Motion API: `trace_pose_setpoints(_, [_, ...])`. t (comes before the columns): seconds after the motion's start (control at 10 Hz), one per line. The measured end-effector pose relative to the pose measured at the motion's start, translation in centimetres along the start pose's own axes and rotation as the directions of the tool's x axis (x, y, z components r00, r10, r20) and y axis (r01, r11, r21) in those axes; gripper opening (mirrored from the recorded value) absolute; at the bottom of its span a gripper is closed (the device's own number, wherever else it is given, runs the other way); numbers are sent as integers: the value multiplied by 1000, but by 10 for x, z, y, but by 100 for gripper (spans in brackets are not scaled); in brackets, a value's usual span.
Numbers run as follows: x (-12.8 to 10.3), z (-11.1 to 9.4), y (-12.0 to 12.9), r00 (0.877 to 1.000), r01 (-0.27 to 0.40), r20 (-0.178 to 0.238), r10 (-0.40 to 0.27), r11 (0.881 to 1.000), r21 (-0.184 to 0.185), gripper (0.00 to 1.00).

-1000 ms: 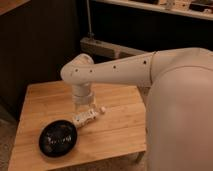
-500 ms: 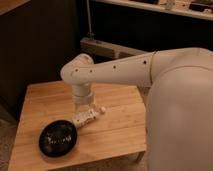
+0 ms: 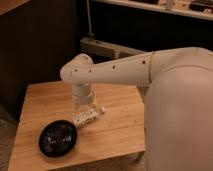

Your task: Place the bottle in the ceramic bowl

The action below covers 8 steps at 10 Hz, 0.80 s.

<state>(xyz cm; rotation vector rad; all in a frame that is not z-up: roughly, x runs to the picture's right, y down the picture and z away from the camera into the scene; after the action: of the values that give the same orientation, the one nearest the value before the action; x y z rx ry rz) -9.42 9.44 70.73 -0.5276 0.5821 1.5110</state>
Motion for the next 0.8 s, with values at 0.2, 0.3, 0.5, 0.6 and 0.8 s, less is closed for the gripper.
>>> trace_pose_setpoints(0.2, [-3,0,-6,989,-149,5,149,989,15,65])
trace_pose_setpoints(0.3, [-4,0,-8,977,-212,8,212,977,16,65])
trace_pose_setpoints(0.5, [-3,0,-5,968,-251,8,250,968,14,65])
trace_pose_setpoints(0.6, [-1,0,-5,999,-51,1,51,999,10,65])
trace_pose_setpoints(0.8, [1,-1,-12,997,-71,29,71,997,-9,65])
